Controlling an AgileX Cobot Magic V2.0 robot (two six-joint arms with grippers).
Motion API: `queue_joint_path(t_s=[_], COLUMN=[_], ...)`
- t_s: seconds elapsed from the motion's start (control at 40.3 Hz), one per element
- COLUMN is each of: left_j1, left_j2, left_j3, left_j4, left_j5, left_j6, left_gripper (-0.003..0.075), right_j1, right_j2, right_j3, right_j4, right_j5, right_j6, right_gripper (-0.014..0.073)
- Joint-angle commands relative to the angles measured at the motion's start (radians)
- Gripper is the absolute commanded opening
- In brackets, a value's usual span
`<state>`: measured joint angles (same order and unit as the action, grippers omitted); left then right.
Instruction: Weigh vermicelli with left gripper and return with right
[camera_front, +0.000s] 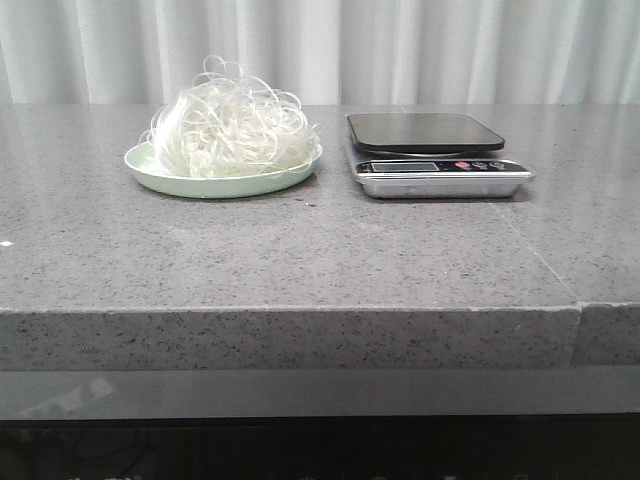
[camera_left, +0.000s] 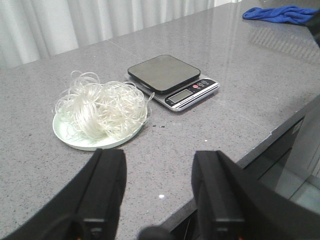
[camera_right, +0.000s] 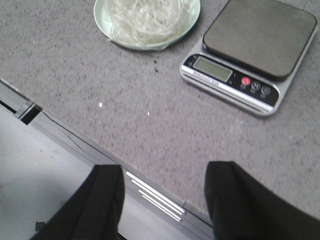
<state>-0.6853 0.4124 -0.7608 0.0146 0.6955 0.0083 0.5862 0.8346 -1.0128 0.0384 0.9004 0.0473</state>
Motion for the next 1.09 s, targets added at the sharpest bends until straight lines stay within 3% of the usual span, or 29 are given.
queue_joint_path(t_s=[0.0,0.348,0.819,0.919,1.068], left_j1=[-0.005,-0.005,-0.005,-0.005,-0.005], left_j2=[0.012,0.012,0.012,0.012,0.012], left_j3=[-0.024,-0.024,-0.024,-0.024,-0.024], left_j4=[-0.015,-0.015,-0.015,-0.015,-0.015], left_j5=[-0.072,-0.07,-0.067,-0.067,-0.067], left_j6=[-0.008,-0.008,-0.008,-0.008,-0.008], left_gripper=[0.0407,0.0407,0.038,0.0309,0.0201], right_j1=[-0.003,-0.003,-0.003,-0.003,-0.003], right_j2=[-0.089,-0.311,-0.319,-0.319,-0.319], right_j3=[0.039,0.208,0.232,0.232,0.232], right_j4=[-0.01,-0.052,-0.052,-0.052,-0.052], right_j5=[-0.067,-0.064,-0.062,-0.062,-0.062], right_j6=[0.009,0.024,0.024,0.024,0.024], right_gripper=[0.048,0.048,0.0477,0.0424,0.0256])
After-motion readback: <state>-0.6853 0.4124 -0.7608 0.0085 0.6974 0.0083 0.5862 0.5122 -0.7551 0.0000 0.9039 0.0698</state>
